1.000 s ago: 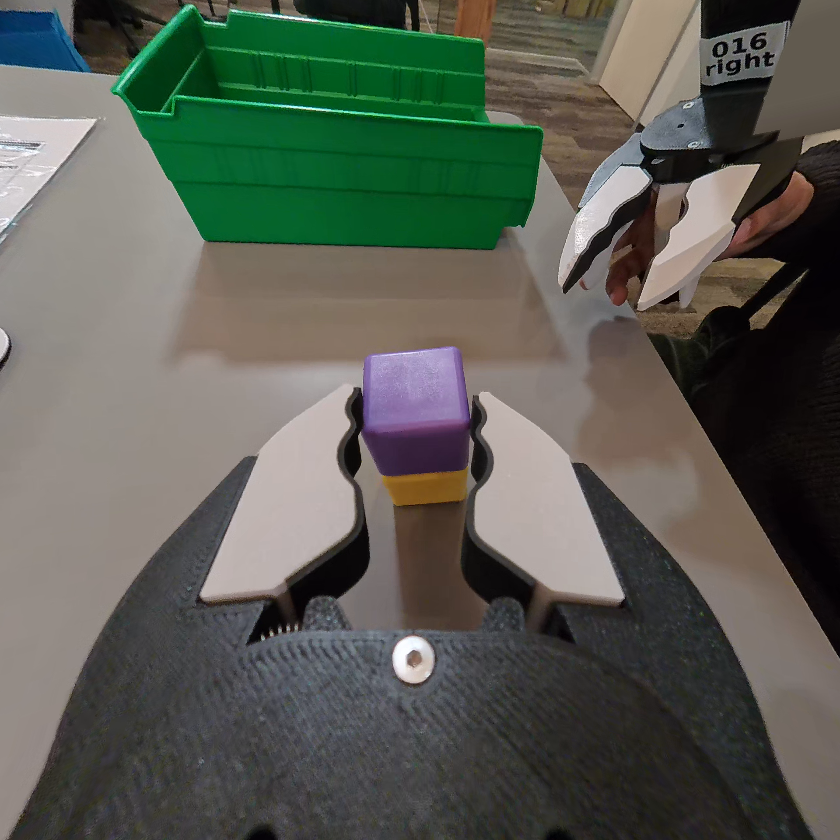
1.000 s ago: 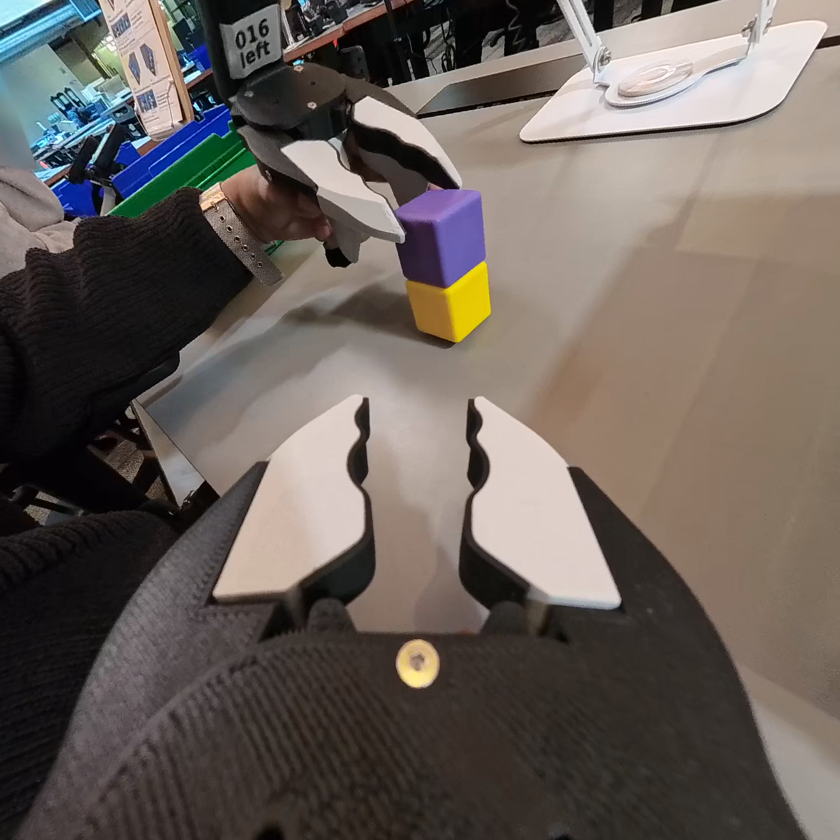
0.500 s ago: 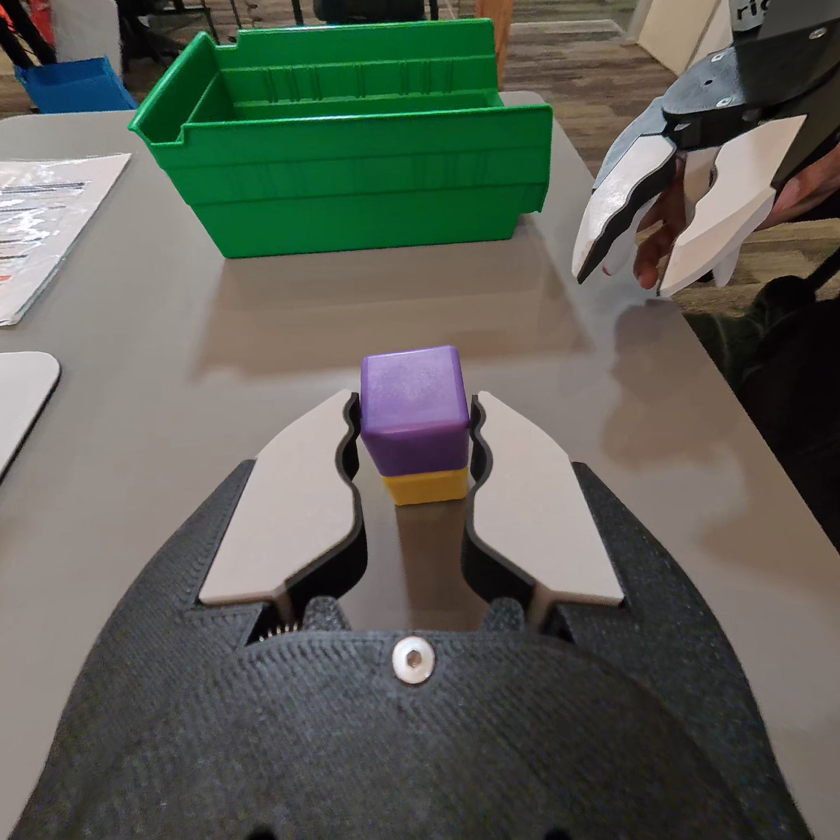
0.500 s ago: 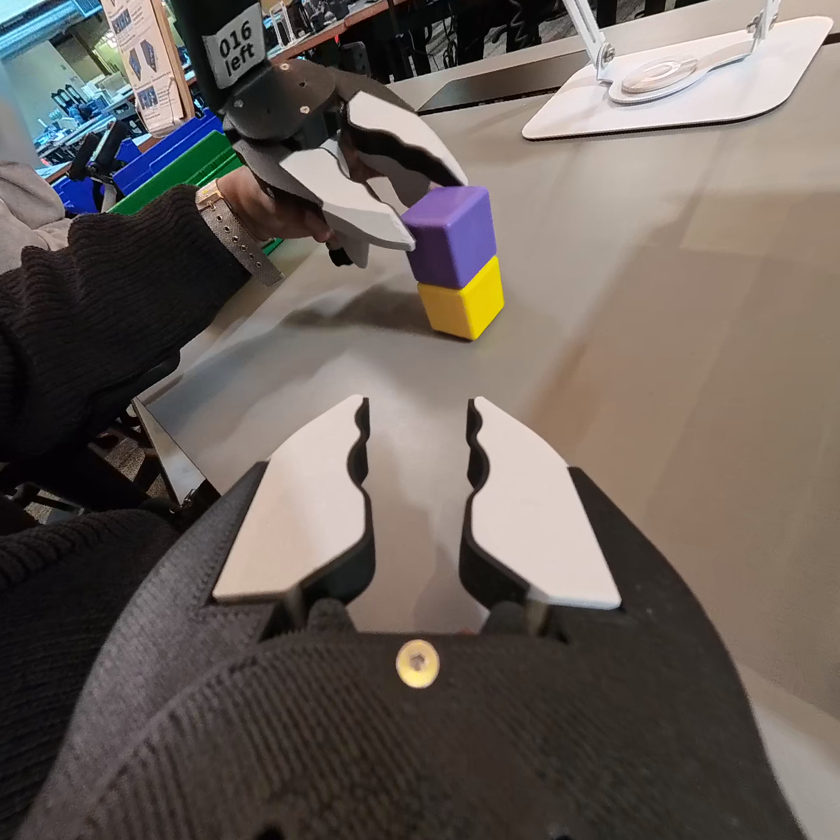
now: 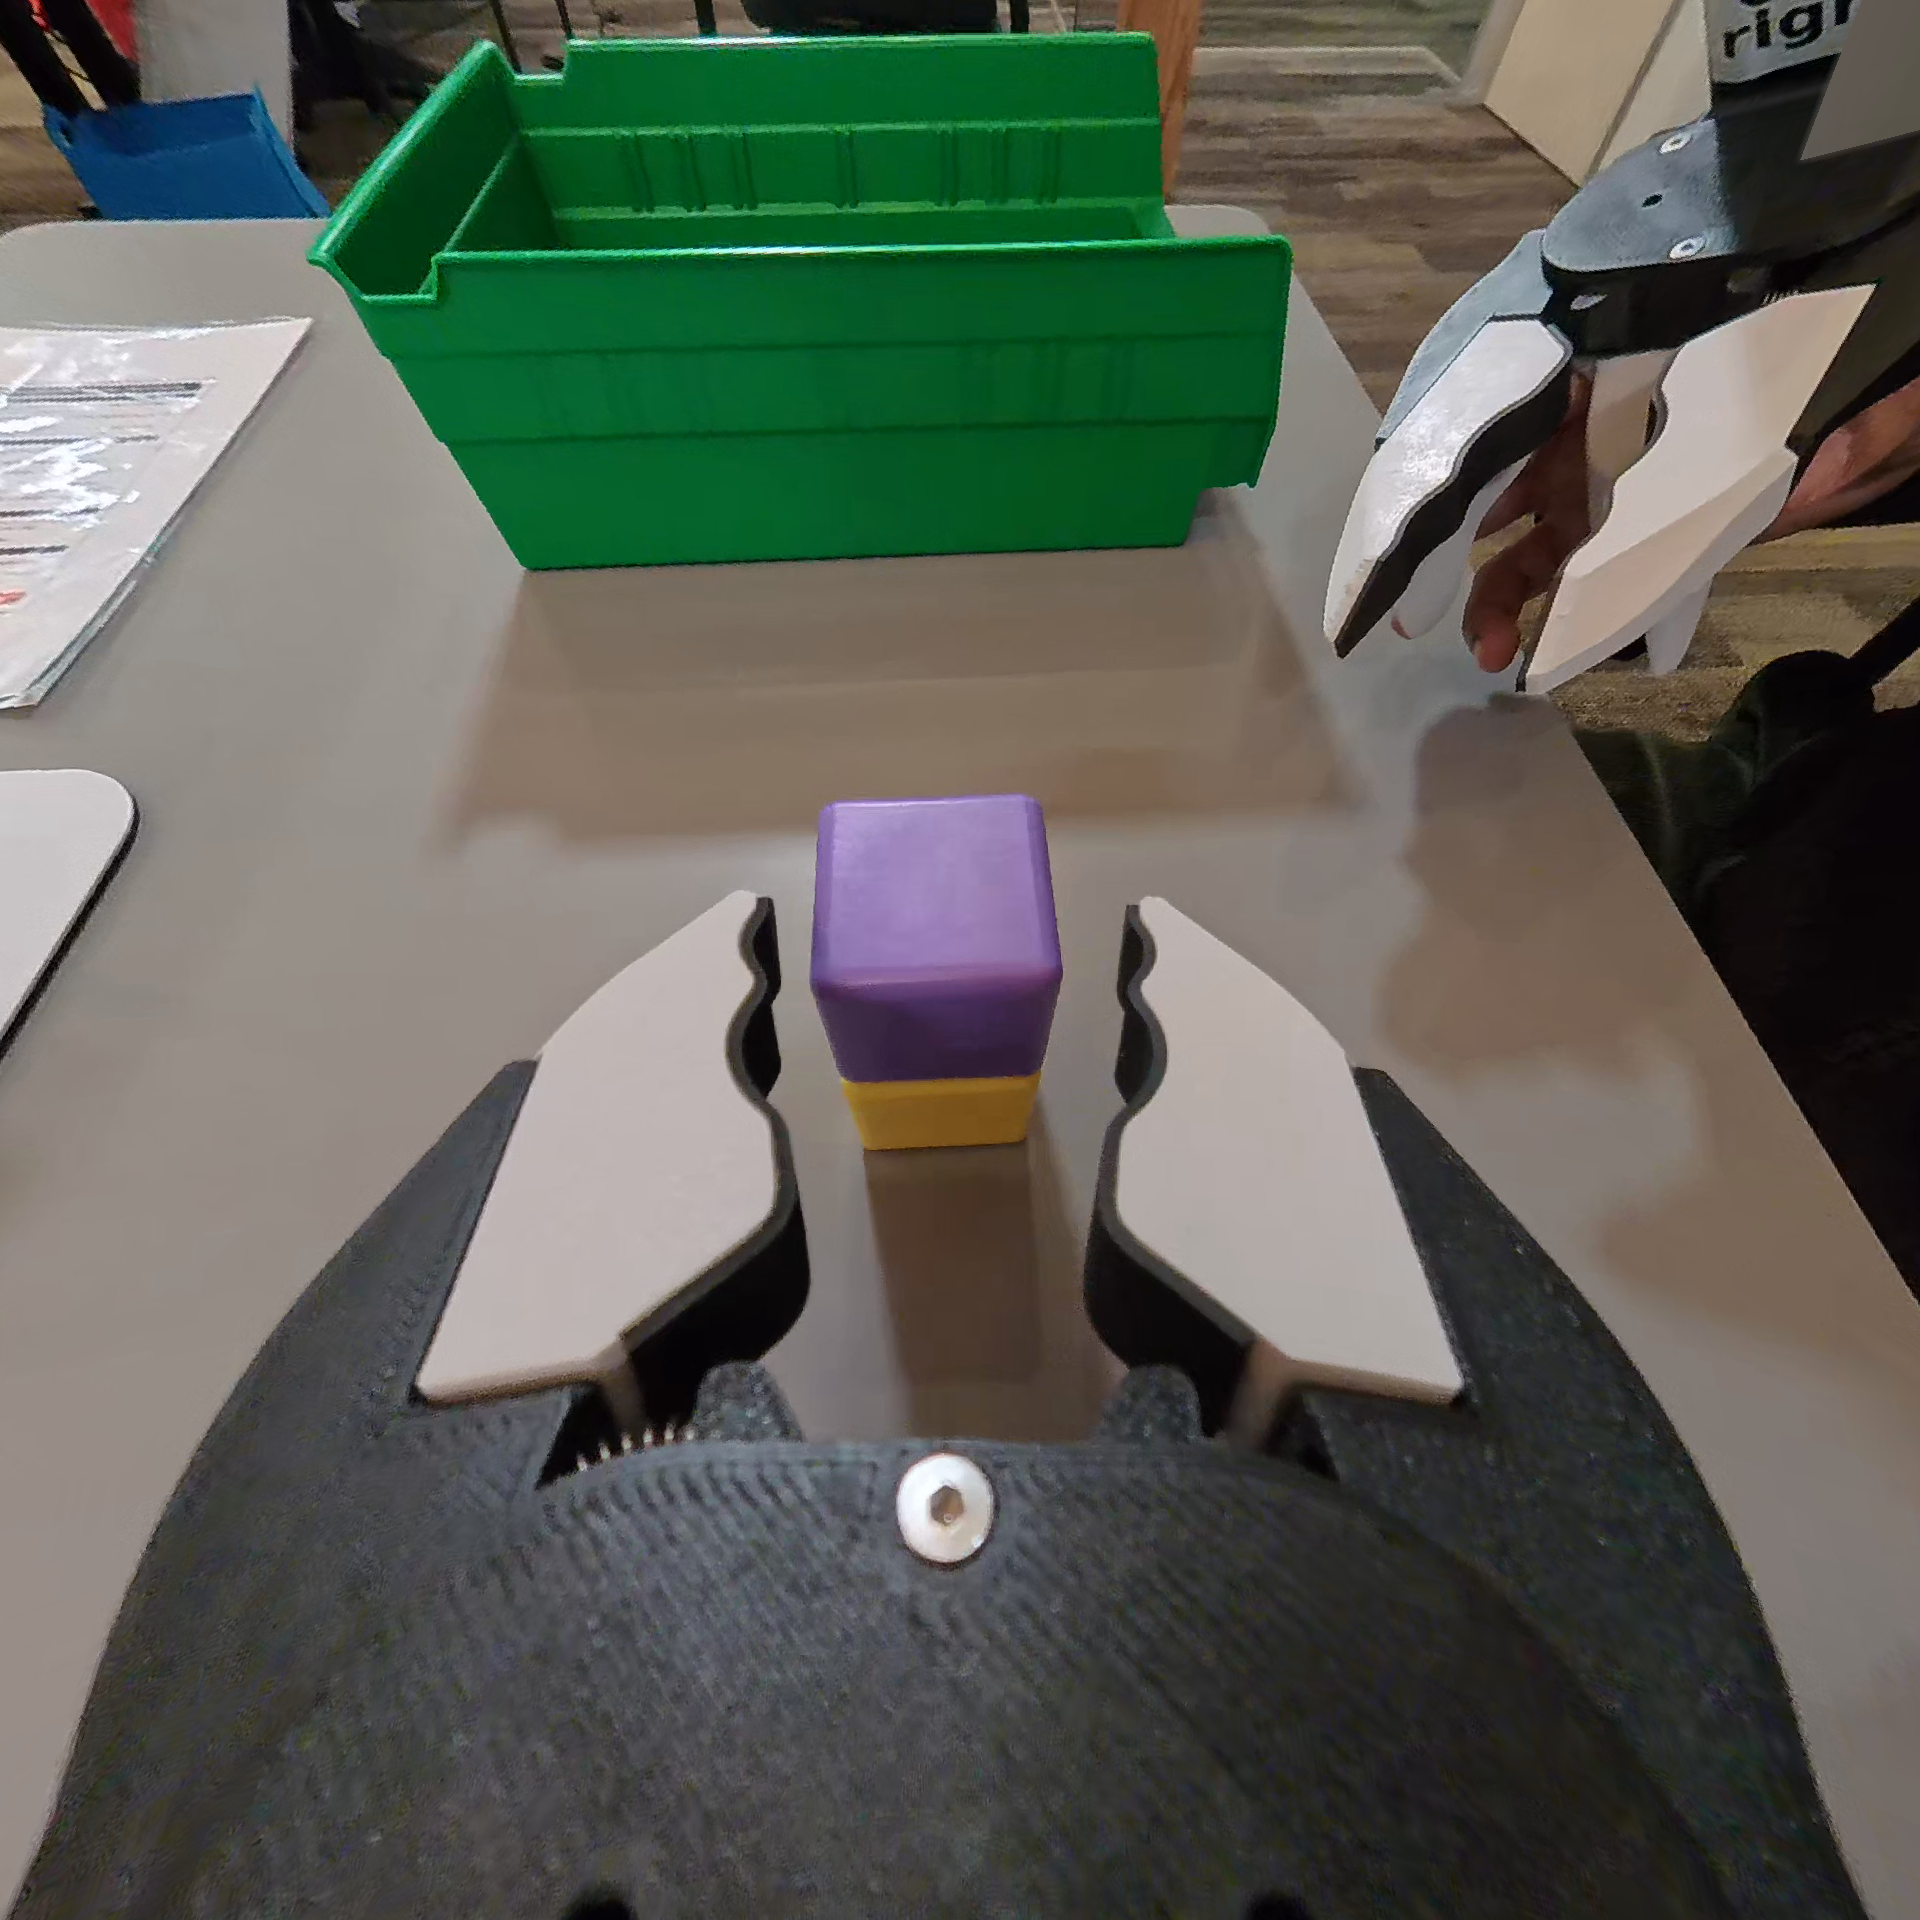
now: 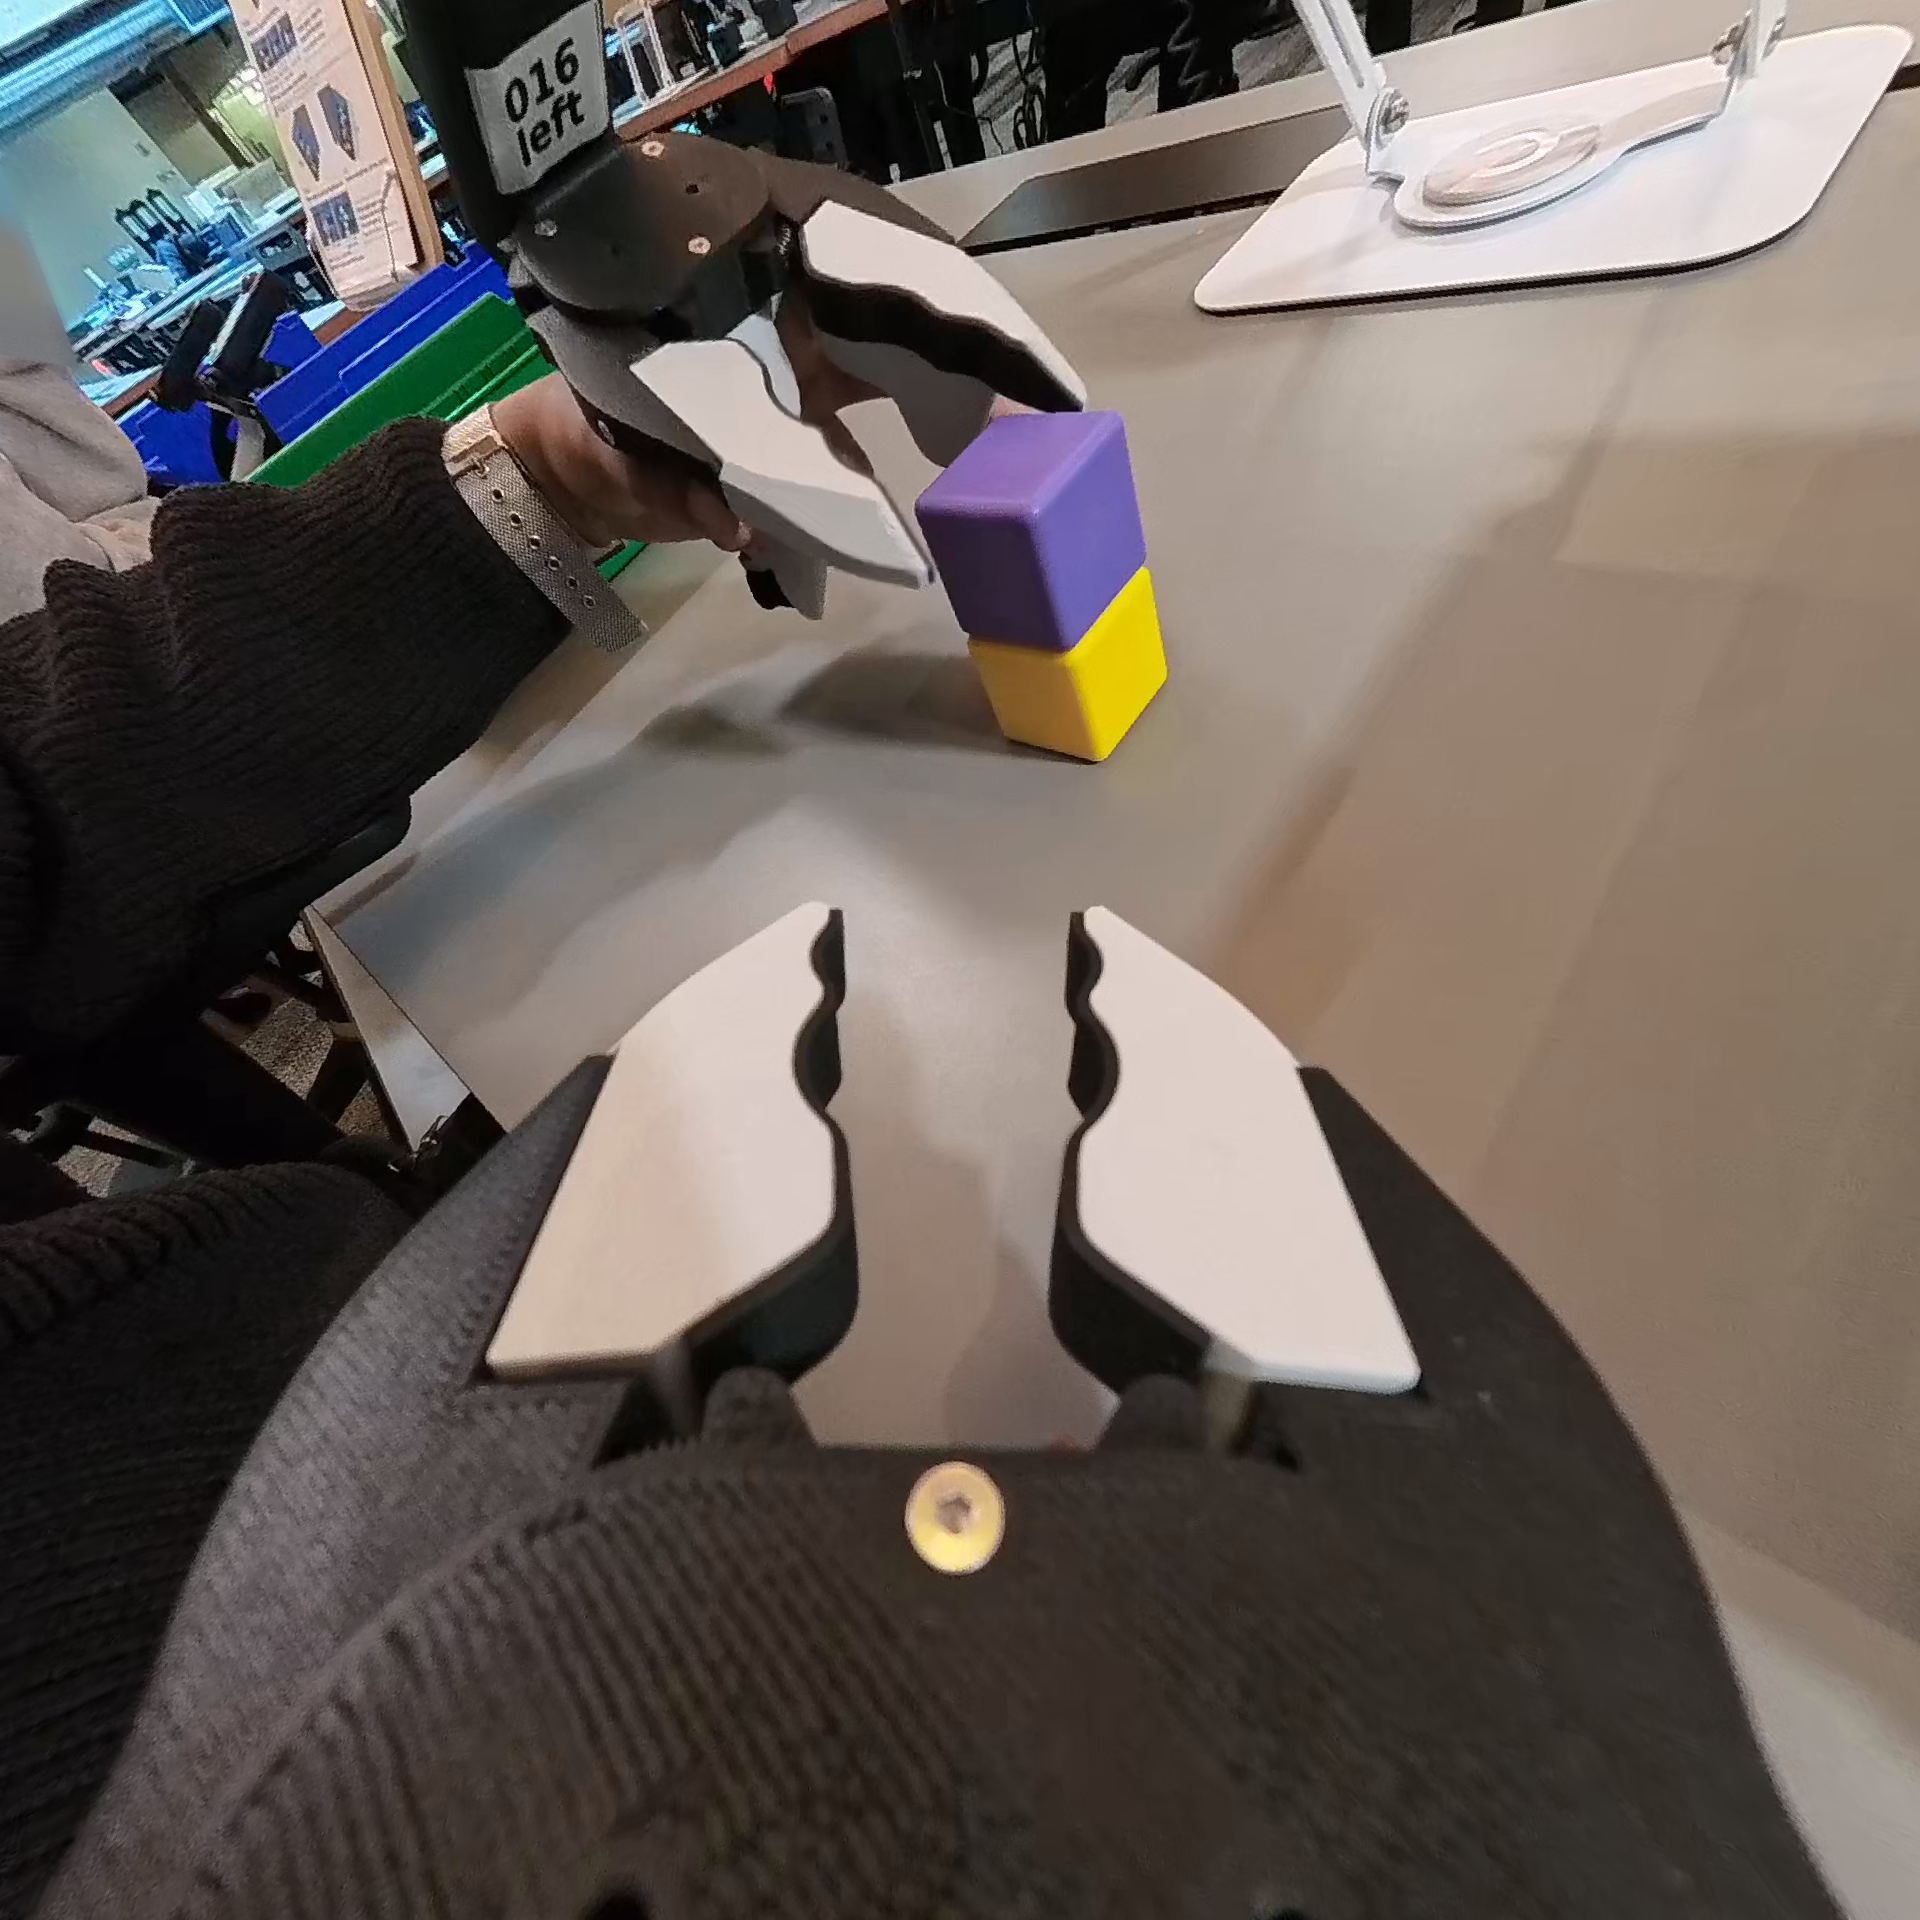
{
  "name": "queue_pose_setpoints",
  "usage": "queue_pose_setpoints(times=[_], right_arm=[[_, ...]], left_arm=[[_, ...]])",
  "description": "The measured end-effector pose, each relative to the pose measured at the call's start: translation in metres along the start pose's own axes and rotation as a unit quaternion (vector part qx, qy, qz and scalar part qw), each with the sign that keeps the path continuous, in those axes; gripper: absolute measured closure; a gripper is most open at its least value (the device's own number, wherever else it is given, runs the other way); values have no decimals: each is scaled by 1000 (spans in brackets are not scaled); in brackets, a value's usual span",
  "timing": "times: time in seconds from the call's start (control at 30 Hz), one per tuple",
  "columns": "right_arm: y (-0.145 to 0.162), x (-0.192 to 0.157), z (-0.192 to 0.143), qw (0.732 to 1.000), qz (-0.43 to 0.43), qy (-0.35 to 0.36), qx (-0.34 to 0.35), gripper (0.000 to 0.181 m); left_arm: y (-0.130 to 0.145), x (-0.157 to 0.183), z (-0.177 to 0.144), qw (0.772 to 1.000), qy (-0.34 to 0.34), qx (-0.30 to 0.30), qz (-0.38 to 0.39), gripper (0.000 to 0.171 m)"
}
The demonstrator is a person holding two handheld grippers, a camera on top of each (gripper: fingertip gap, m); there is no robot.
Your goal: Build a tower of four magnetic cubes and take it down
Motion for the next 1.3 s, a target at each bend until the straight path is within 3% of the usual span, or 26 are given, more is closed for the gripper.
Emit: queue_pose_setpoints(times=[0.3,0.5,0.67,0.73,0.8,0.87,0.93,0.97,1.0,1.07,1.13,1.23,1.3], right_arm=[[-1,-2,-1,1000,-12,1,7,146],[-5,-7,-5,999,-28,-17,28,144],[-14,-14,-1,997,-44,-43,43,143],[-15,-17,5,997,-49,-56,34,142],[-16,-21,11,996,-56,-63,23,141],[-18,-24,16,995,-66,-68,15,141],[-19,-27,21,995,-74,-72,10,141],[-20,-28,23,994,-77,-74,7,141],[-21,-29,26,994,-79,-78,5,141],[-23,-31,30,993,-83,-85,1,141],[-26,-34,35,992,-89,-92,-3,141],[-29,-39,44,989,-101,-106,-12,141],[-30,-43,49,987,-110,-113,-19,141]], left_arm=[[2,-1,3,1000,-11,-13,-2,104],[-7,-6,-12,999,-34,-5,-26,85],[-32,-13,-77,985,-125,88,-78,81],[-36,-23,-121,963,-208,122,-120,81],[-30,-31,-172,927,-301,147,-169,81],[-10,-38,-223,878,-401,143,-221,83],[28,-43,-265,815,-493,98,-289,87],[51,-45,-281,784,-519,65,-334,88],[73,-45,-291,768,-521,31,-372,87],[112,-44,-296,762,-486,-22,-428,88],[142,-41,-294,759,-454,-38,-465,89],[176,-37,-286,746,-430,-37,-508,92],[198,-32,-283,727,-437,-81,-524,92]])
Point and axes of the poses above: each gripper's, where its closed fingertips meet, z out along the fingers, y out of its underside, x = y × z across the jaws, the point moved 7 cm from there along -z, back along the fingers, and after that the axes turned 14 degrees about -x, right-handed, at the moved point
